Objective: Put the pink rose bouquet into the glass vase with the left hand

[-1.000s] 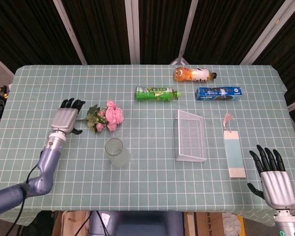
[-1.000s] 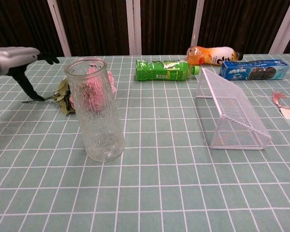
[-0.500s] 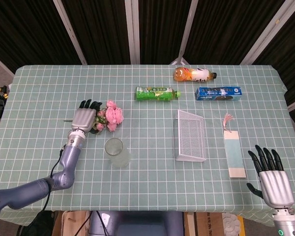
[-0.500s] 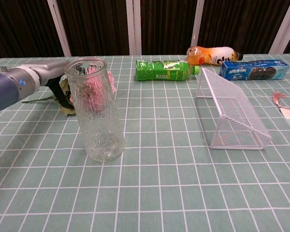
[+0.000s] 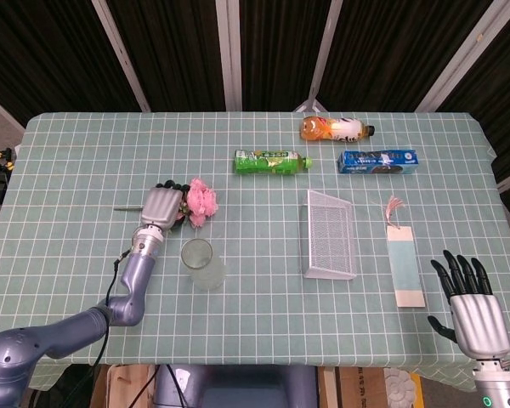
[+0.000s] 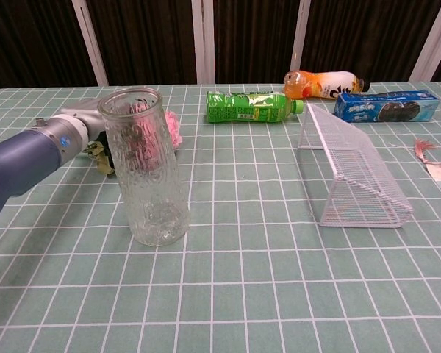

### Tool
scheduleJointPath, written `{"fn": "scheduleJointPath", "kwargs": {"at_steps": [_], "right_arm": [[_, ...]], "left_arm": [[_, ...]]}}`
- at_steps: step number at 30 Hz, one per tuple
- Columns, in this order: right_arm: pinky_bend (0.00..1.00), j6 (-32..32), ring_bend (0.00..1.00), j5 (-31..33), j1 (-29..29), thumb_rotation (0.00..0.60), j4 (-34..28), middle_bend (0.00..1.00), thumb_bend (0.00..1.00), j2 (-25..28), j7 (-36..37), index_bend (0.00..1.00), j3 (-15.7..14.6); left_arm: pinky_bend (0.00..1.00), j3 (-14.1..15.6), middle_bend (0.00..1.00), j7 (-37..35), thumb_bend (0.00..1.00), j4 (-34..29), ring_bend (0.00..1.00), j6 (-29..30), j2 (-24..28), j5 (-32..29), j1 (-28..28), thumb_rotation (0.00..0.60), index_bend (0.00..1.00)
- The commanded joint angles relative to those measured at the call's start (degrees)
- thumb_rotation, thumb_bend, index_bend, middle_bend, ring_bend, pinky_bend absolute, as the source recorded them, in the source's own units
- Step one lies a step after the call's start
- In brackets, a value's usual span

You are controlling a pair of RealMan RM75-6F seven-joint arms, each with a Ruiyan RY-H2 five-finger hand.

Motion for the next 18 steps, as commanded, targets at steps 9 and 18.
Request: {"fn": "scheduleJointPath", "kwargs": {"at_steps": [9,18], "right_arm": [[0.0,0.34,0.0,-0.31,-0.14,0.6,-0.34,0.04,0.15,0.58,1.1,0.14,-0.17],[0.0,0.75,0.0,-1.05,-0.31,0.6,-0.91,0.04,0.15,0.73,0.99,0.14,-0.49]], "left_arm": [[0.45,-0.84,0.44,-11.31,0.52,0.72,0.32,6.4,1.53,6.68,2.01,0.6,0.39],[0.45,-5.29,0.44,-22.2,0.52,-12.85,0.32,16.34,13.3,11.87,6.78,0.6,0.39]]}}
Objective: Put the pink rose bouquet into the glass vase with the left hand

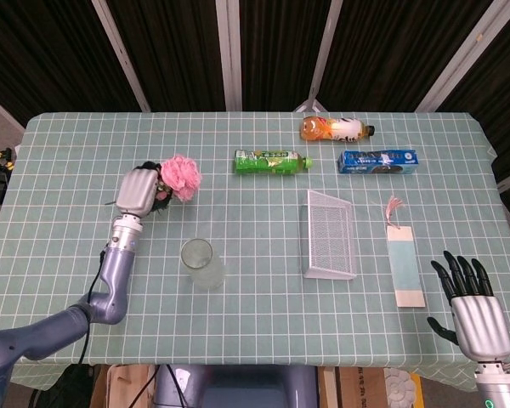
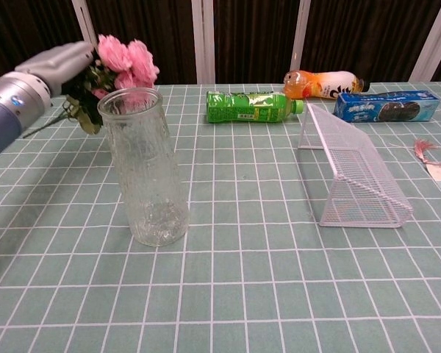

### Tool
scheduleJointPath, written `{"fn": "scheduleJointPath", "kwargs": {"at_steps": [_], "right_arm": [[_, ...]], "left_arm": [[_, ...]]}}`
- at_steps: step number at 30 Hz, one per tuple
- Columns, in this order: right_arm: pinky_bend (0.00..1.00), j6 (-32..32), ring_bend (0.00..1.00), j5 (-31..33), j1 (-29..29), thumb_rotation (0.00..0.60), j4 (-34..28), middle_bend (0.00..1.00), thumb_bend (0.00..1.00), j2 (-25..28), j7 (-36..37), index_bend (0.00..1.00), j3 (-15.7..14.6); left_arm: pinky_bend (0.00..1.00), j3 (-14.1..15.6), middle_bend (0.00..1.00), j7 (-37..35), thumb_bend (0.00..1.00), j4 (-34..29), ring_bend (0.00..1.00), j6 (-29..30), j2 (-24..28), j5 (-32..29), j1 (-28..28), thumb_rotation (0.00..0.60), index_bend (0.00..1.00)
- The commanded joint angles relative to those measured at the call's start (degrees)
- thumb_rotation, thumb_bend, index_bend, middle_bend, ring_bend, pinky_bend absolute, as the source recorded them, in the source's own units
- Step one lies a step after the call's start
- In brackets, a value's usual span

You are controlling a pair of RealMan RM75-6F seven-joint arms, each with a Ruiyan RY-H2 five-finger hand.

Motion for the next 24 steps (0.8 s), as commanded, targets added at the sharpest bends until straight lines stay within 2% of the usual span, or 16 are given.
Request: {"fn": "scheduleJointPath", "kwargs": {"at_steps": [1,6,13,19,24], "right_arm": [[0.0,-0.05,0.0,-0.04,-0.01,0.6,-0.08,0.04,0.15,0.01,0.06,0.14,-0.07],[0.0,-0.16,0.0,-0.2,0.0,0.6,-0.39,0.04,0.15,0.16,0.14,0.14,-0.23],[0.0,0.08,0.0,-0.53,-0.12,0.6,-0.62,0.04,0.15,0.27,0.23,0.14,-0.36],[0.0,-0.43,0.0,-0.19,0.07,0.6,-0.42,0.04,0.16,0.09,0.12,0.14,-0.32],[0.0,-0.65,0.0,0.18,0.16,0.6,-0.33,0.04,0.15,0.01,0.15,0.14,-0.19]], "left_arm": [[0.46,-3.28,0.44,-4.68,0.52,-9.73,0.32,5.76,7.79,2.67,3.34,0.6,0.39],[0.46,-7.88,0.44,-12.66,0.52,-22.83,0.32,9.65,15.45,3.14,6.77,0.6,0.39],[0.46,-13.91,0.44,-25.54,0.52,-42.81,0.32,4.57,26.71,-2.65,11.55,0.6,0.39],[0.46,-17.93,0.44,-37.85,0.52,-54.57,0.32,-0.3,34.13,-3.78,14.91,0.6,0.39],[0.46,-18.92,0.44,-41.02,0.52,-60.58,0.32,-1.94,38.18,-2.39,16.2,0.6,0.39]]}}
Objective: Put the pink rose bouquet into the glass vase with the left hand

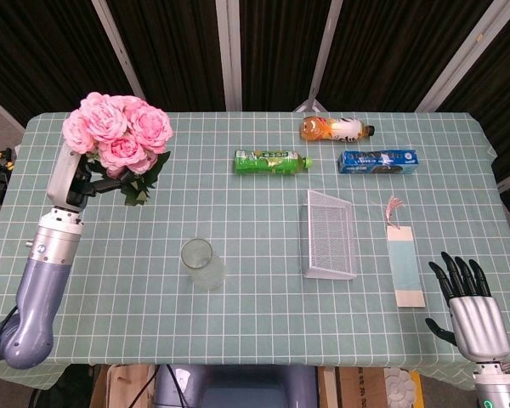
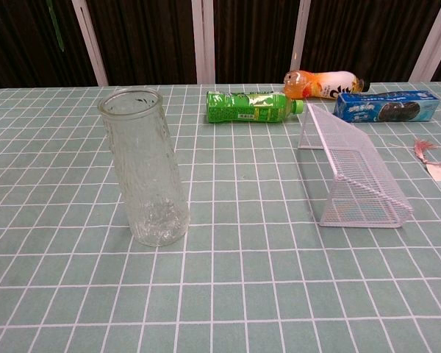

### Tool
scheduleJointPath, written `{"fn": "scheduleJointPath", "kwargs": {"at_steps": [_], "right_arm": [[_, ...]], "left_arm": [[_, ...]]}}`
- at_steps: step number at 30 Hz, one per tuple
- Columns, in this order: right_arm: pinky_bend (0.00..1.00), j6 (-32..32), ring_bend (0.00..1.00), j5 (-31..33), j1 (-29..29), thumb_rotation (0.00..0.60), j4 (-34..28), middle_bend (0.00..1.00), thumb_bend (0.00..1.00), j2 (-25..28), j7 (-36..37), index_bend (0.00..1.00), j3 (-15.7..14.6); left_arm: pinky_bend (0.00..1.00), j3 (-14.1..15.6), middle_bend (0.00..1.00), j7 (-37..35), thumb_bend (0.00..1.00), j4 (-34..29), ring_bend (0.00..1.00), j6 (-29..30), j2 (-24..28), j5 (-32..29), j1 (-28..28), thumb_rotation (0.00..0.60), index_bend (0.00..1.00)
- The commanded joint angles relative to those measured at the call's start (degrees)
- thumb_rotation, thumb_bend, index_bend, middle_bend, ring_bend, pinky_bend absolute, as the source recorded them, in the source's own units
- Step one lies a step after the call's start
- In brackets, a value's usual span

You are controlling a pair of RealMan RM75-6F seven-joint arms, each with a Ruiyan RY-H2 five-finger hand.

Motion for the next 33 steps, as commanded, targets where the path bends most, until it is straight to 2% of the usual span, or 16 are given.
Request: {"fn": "scheduleJointPath", "kwargs": {"at_steps": [1,11,17,18,24,33], "right_arm": [[0.0,-0.03,0.0,0.07,0.02,0.6,0.03,0.04,0.15,-0.02,0.03,0.14,0.03],[0.0,0.32,0.0,0.26,-0.08,0.6,0.07,0.04,0.15,0.24,0.75,0.14,0.22],[0.0,0.55,0.0,0.12,-0.14,0.6,0.02,0.04,0.16,0.51,1.42,0.14,0.23],[0.0,0.81,0.0,0.12,-0.22,0.6,-0.03,0.04,0.16,0.6,1.6,0.14,0.32],[0.0,1.23,0.0,0.05,-0.39,0.6,-0.06,0.04,0.15,0.9,2.18,0.14,0.39],[0.0,1.12,0.0,0.18,-0.33,0.6,0.1,0.04,0.15,0.93,2.51,0.14,0.45]], "left_arm": [[0.46,-1.53,0.44,-3.66,0.52,-5.76,0.32,-2.67,3.74,0.6,1.97,0.6,0.39],[0.46,-0.39,0.44,-5.2,0.52,-13.69,0.32,-2.98,5.47,3.52,1.66,0.6,0.4],[0.46,2.5,0.44,-0.39,0.52,-15.32,0.32,-2.47,4.32,3.39,0.04,0.6,0.4],[0.46,4.09,0.44,0.76,0.52,-15.43,0.32,-3.37,3.74,3.28,-0.51,0.6,0.4],[0.46,7.77,0.44,4.06,0.52,-13.2,0.32,-1.66,-0.69,4.7,-1.92,0.6,0.4],[0.46,12.02,0.44,5.26,0.52,-8.33,0.32,-2.24,-5.38,6.73,-3.37,0.6,0.41]]}}
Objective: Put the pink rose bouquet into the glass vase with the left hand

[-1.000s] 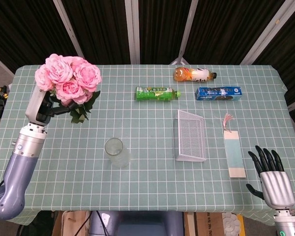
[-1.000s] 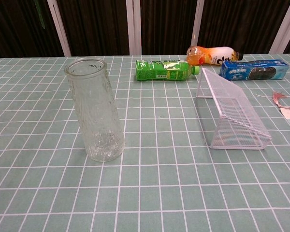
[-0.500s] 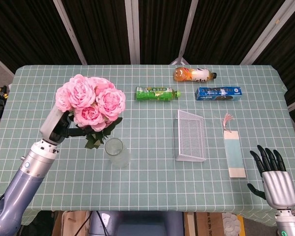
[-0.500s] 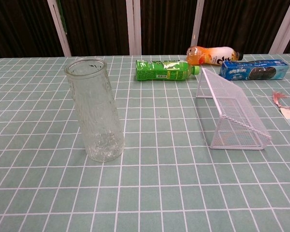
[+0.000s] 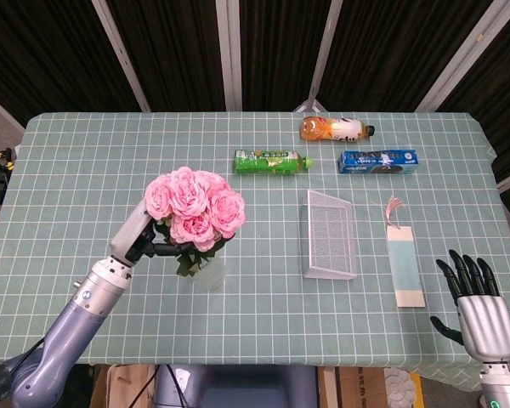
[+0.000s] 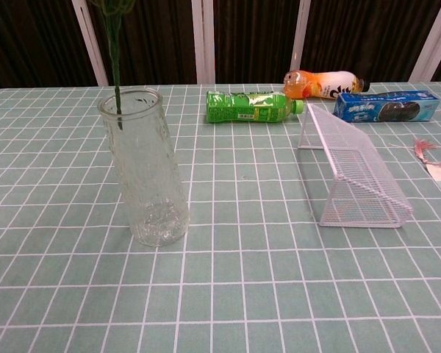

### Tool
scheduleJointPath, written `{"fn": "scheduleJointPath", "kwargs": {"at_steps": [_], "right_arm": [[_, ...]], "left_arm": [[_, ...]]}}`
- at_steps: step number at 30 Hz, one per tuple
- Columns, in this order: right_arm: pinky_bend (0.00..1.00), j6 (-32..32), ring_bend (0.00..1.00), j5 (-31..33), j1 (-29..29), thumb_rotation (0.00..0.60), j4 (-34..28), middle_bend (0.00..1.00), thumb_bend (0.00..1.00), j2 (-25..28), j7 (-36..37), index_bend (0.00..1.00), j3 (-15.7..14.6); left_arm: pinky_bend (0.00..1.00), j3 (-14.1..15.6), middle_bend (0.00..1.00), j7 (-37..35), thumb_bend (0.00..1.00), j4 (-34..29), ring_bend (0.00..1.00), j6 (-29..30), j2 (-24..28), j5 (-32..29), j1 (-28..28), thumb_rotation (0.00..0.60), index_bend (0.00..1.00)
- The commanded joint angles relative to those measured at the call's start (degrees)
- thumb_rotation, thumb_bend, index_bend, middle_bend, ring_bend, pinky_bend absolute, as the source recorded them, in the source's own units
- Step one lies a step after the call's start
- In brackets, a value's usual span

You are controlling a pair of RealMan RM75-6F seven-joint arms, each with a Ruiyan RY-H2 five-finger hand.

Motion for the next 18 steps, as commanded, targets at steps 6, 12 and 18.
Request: {"fn": "scheduleJointPath", "kwargs": {"at_steps": [6,12,18], "right_arm": [[0.0,0.18,0.0,0.09,-0.07,0.6,0.1,0.04,0.15,0.07,0.2,0.14,0.1],[0.0,0.23,0.0,0.02,-0.1,0.6,0.07,0.04,0.15,0.14,0.33,0.14,0.07],[0.0,0.33,0.0,0.01,-0.16,0.6,0.04,0.04,0.15,0.25,0.5,0.14,0.08]], "left_arm": [[0.45,4.54,0.43,0.2,0.5,6.34,0.3,-0.78,-5.08,3.2,-1.03,0.6,0.4],[0.43,6.99,0.41,-1.15,0.49,10.34,0.26,-1.62,-7.16,5.81,-1.2,0.6,0.39],[0.32,8.7,0.27,-2.24,0.4,13.4,0.15,-2.28,-8.06,7.46,-1.2,0.6,0.32]]}}
